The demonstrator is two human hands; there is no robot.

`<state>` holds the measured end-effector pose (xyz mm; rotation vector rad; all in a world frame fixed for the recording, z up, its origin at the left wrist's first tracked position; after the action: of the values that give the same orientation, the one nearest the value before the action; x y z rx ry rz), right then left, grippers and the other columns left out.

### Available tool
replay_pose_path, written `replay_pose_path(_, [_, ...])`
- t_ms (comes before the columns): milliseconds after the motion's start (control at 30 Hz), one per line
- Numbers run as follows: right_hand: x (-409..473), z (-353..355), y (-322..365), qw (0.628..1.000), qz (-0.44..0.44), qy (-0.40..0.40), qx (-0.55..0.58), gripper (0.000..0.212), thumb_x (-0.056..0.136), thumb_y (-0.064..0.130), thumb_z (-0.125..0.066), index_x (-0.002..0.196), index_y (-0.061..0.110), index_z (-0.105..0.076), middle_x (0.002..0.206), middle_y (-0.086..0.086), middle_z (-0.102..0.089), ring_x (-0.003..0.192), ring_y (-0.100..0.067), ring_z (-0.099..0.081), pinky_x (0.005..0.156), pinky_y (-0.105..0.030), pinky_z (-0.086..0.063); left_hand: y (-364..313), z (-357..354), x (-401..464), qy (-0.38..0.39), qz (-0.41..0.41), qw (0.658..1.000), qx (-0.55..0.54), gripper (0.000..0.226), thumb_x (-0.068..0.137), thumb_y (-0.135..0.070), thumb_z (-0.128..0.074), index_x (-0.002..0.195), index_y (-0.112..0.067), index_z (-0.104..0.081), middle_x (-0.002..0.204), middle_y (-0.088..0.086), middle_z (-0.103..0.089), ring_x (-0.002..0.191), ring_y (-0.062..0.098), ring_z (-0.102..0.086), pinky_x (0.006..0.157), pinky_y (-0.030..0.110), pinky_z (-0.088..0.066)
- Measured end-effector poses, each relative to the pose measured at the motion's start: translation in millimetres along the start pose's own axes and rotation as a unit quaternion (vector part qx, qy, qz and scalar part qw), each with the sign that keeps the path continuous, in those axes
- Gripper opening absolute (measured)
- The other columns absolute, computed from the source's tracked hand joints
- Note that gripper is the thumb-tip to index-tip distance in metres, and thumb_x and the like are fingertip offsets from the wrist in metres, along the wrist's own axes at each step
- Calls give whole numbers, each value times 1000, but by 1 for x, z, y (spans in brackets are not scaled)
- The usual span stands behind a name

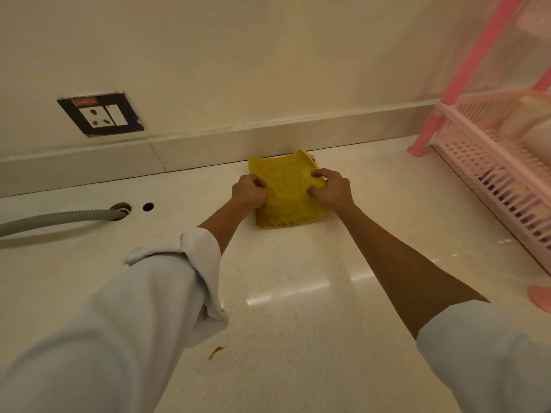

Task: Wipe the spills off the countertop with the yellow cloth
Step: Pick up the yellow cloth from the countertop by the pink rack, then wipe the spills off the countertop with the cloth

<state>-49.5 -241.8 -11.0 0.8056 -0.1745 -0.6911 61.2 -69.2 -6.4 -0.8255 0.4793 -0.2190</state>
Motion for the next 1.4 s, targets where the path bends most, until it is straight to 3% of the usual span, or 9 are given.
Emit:
replay_pose_path(233, [-14,2,16,997,49,-28,59,42,89,12,-64,131,13,-57,136,-14,-58,120,-36,-55,94,-34,-44,2,16,-12,-13,-66,998,-13,41,82,-5,-62,122,-12,-58,125,14,-55,108,28,-56,83,31,-48])
replay_pose_path(367, [-31,1,35,992,79,-25,97,45,87,5,-61,130,16,-56,137,-12,-56,121,-34,-54,96,-37,-46,7,43,-34,-22,-109,994,-18,44,83,-6,-63,126,-13,-57,130,12,-54,104,23,-54,88,32,-49])
replay_pose_path(467, [-49,-8,52,987,84,8,136,50,85,0,-55,130,22,-57,141,-9,-51,122,-30,-51,91,-34,-46,15,74,-56,-30,-128,991,-23,45,84,-7,-63,128,-14,-57,137,11,-51,115,29,-56,96,40,-52])
replay_pose_path(633, [-92,-35,93,975,114,72,179,53,83,-2,-51,128,24,-60,139,-9,-49,122,-31,-51,94,-41,-50,41,134,-102,-52,-146,988,-23,44,85,-9,-62,128,-18,-57,136,6,-50,99,24,-62,82,34,-55])
replay_pose_path(767, [-135,-63,130,967,127,106,196,53,82,2,-55,128,26,-60,141,-8,-48,123,-31,-51,100,-50,-50,76,181,-143,-81,-132,988,-19,44,84,-9,-62,127,-18,-58,139,6,-48,104,24,-59,87,39,-56])
replay_pose_path(933, [-188,-100,173,959,154,139,191,50,83,3,-63,127,25,-60,131,-3,-50,119,-30,-53,95,-45,-52,127,232,-194,-114,-100,988,-24,45,84,-7,-62,128,-19,-57,138,11,-47,112,27,-55,88,42,-55])
replay_pose_path(1167, [-240,-151,217,962,186,133,146,48,86,10,-67,132,19,-58,134,-9,-53,118,-31,-55,98,-45,-50,188,293,-225,-132,-86,987,-5,45,85,-6,-61,128,-19,-56,140,11,-47,112,31,-55,86,41,-53])
replay_pose_path(1300, [-250,-182,225,974,179,110,87,51,86,12,-68,135,14,-55,132,-18,-54,120,-35,-53,103,-45,-45,211,301,-222,-151,-95,984,9,41,82,-3,-61,120,-17,-61,134,10,-54,115,33,-56,94,46,-53])
replay_pose_path(1400, [-252,-205,219,984,151,90,28,53,85,12,-66,136,12,-53,130,-20,-54,120,-36,-53,97,-39,-43,230,289,-212,-156,-81,984,36,35,83,-7,-64,116,-18,-63,130,8,-57,117,29,-55,96,39,-51])
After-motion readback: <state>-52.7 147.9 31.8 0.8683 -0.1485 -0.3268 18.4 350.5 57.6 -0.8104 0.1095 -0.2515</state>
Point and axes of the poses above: each hand's wrist, its own x-axis towards the middle knuckle, its own z-axis out of the back of the hand, y = z × x, the point moved 3 cm from there along x, towards the middle knuckle
